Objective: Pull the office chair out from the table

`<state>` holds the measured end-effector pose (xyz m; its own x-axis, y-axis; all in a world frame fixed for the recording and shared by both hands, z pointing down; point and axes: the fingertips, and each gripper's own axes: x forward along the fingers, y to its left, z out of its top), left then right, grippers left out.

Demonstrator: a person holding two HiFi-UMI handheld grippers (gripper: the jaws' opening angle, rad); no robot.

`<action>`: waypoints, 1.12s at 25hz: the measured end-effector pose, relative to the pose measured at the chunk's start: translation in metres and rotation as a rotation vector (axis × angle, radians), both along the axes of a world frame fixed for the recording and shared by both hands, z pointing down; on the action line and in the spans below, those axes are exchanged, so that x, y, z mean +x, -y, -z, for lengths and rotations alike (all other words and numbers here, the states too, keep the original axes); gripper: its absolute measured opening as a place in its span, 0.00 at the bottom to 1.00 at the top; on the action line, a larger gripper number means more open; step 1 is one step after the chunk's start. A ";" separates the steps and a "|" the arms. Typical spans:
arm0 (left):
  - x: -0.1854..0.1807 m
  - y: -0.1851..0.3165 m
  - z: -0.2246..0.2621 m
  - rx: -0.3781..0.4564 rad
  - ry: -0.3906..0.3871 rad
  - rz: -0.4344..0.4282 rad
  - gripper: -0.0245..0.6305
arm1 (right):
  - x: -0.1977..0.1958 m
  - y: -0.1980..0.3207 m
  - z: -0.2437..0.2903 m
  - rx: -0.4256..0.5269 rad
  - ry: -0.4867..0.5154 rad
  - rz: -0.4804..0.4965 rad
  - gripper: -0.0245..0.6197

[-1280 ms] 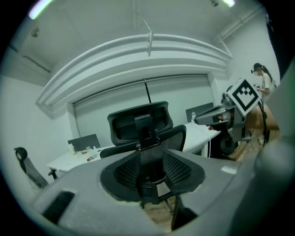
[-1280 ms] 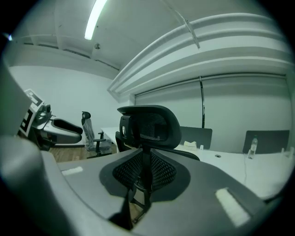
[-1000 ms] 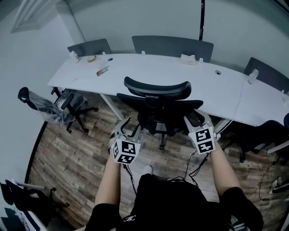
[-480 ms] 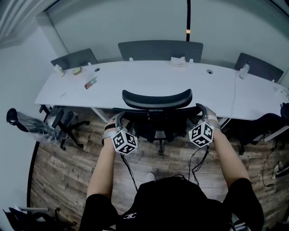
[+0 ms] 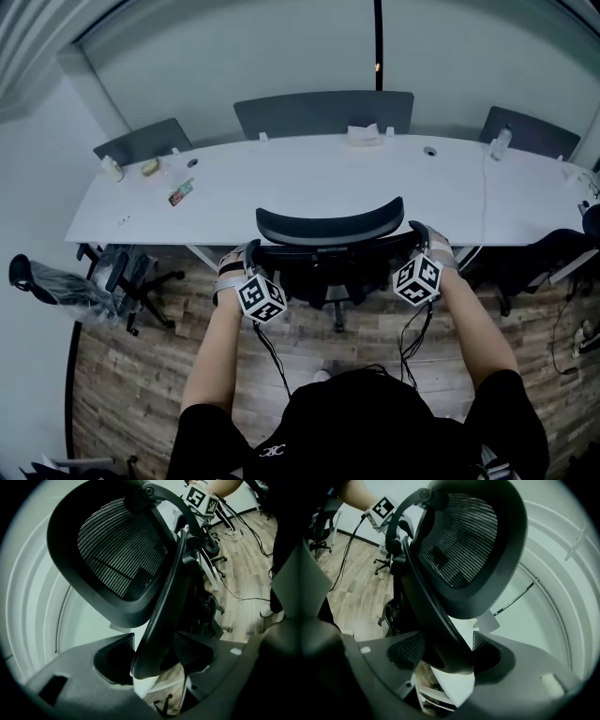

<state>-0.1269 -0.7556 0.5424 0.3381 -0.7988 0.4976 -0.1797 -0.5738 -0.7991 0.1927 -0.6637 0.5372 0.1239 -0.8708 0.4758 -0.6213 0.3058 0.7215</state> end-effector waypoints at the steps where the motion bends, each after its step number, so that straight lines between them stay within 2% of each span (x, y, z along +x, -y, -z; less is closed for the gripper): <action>1: 0.000 0.001 -0.001 0.006 0.013 -0.003 0.44 | 0.001 0.001 -0.001 -0.004 -0.025 -0.007 0.52; 6: 0.002 0.002 -0.003 -0.004 0.058 0.004 0.41 | 0.003 0.001 -0.003 -0.020 -0.084 0.014 0.48; 16: 0.002 -0.013 -0.005 -0.027 0.059 0.037 0.41 | 0.006 -0.006 -0.006 -0.025 -0.083 0.024 0.47; 21: 0.001 -0.045 -0.004 -0.028 0.044 0.056 0.41 | 0.006 -0.026 -0.006 -0.015 -0.069 0.077 0.47; 28: -0.009 -0.098 -0.004 -0.015 0.030 0.127 0.41 | -0.001 -0.058 -0.005 -0.005 -0.054 0.175 0.47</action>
<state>-0.1361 -0.6576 0.5469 0.2194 -0.8268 0.5179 -0.2273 -0.5595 -0.7970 0.1914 -0.6052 0.5421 -0.0037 -0.8789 0.4771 -0.5190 0.4094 0.7503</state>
